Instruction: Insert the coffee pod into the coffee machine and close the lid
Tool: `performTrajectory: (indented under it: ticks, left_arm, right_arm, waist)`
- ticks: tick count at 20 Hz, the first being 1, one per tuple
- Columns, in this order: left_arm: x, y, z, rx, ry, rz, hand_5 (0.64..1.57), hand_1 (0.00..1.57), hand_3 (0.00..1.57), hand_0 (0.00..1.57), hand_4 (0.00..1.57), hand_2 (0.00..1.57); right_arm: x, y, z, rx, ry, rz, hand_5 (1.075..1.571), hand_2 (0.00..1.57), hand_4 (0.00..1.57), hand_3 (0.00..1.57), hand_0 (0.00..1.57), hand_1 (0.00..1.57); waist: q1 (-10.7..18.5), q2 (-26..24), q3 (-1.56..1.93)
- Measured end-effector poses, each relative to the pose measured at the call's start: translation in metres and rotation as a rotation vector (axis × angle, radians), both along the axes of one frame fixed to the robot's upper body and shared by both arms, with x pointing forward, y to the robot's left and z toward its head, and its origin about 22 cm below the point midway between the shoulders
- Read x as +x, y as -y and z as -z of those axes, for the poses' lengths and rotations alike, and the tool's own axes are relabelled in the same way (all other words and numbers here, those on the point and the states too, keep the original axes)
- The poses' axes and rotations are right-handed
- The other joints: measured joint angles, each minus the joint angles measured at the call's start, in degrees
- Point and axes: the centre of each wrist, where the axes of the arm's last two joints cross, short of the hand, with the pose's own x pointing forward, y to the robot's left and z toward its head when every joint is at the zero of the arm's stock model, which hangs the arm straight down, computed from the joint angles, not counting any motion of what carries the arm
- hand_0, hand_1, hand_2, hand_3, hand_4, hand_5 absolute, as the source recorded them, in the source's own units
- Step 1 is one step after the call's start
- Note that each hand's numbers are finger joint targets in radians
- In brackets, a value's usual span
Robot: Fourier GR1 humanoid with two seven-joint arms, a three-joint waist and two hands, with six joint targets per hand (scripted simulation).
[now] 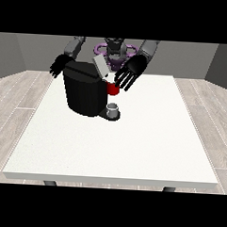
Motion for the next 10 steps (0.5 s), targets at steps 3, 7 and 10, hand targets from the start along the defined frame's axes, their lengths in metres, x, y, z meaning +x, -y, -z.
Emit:
performTrajectory:
  ticks: [3, 7, 10]
  left_arm:
    - [0.0, -0.001, 0.0, 0.021, -0.002, -0.006, 1.571, 0.0, 0.0, 0.0, 0.0, 0.0]
    - [0.0, 0.003, 0.01, 0.026, -0.025, 0.016, 1.571, 0.0, 0.0, 0.0, 0.0, 0.0]
    - [0.0, 0.01, 0.008, 0.034, -0.03, 0.024, 1.571, 0.0, 0.0, 0.0, 0.0, 0.0]
  right_arm:
    - [-0.001, 0.001, 0.002, 0.001, -0.007, 0.004, 1.571, 0.0, 0.37, 0.0, 0.0, 0.0]
    - [-0.001, 0.007, 0.008, 0.004, -0.03, 0.025, 1.571, 0.0, 0.34, 0.0, 0.0, 0.0]
    - [0.0, 0.013, 0.014, 0.006, -0.047, 0.045, 1.571, 0.0, 0.38, 0.0, 0.0, 0.0]
  waist:
    - [-0.21, -0.12, -0.01]
    - [0.97, -1.14, -0.05]
    - [1.9, -1.97, -0.08]
